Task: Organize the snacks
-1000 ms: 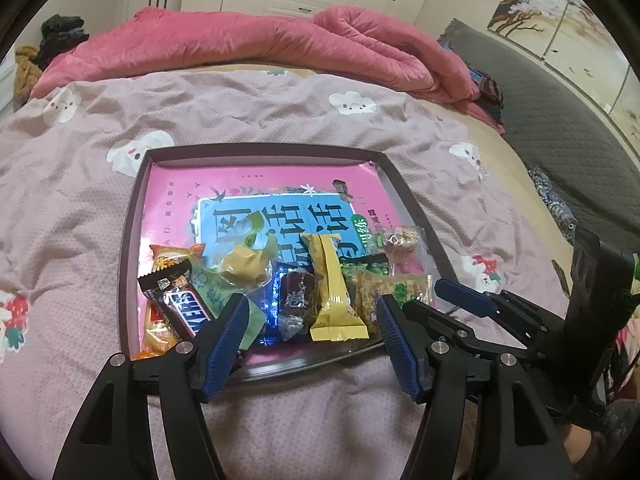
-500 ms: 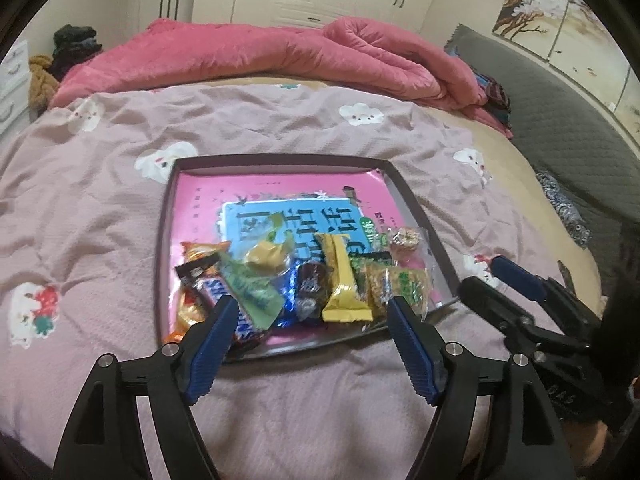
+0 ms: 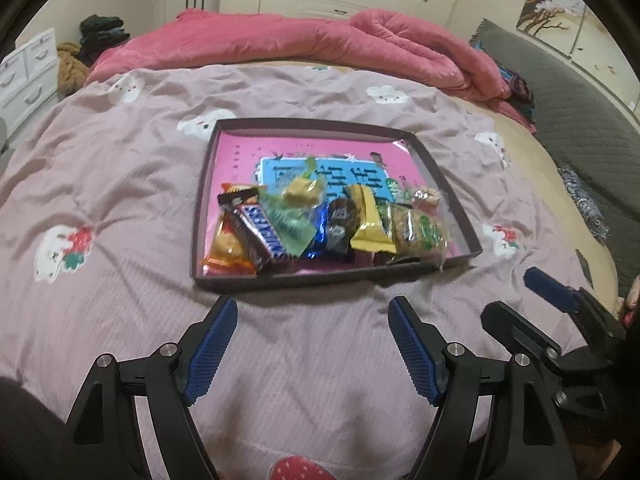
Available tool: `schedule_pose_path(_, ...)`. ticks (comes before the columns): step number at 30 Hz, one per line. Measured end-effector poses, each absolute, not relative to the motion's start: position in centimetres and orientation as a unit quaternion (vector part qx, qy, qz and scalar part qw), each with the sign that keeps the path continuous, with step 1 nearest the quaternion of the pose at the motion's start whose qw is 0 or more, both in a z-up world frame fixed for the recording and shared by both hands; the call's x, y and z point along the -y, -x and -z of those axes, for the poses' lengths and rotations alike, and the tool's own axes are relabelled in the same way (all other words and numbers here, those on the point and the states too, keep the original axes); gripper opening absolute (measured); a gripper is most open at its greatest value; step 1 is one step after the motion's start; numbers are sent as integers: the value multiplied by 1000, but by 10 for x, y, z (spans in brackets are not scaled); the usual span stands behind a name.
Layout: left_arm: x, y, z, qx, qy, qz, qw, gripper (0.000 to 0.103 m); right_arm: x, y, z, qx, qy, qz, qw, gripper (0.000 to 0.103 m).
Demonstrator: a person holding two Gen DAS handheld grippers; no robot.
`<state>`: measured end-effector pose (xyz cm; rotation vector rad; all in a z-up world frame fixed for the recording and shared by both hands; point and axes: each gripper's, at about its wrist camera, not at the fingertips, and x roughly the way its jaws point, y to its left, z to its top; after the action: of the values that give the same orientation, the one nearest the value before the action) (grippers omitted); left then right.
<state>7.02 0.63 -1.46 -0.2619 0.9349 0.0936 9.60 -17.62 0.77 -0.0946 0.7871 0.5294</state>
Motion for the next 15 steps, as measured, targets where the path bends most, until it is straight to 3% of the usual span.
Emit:
schedule_pose_path(6,-6,-62,19,-453,130,-43,881,79,178,-86,-9,-375,43,-253,891,96)
schedule_pose_path(15,-5,-61,20,-453,127,-43,882,79,182,-92,-4,-388,30,-246,888,97)
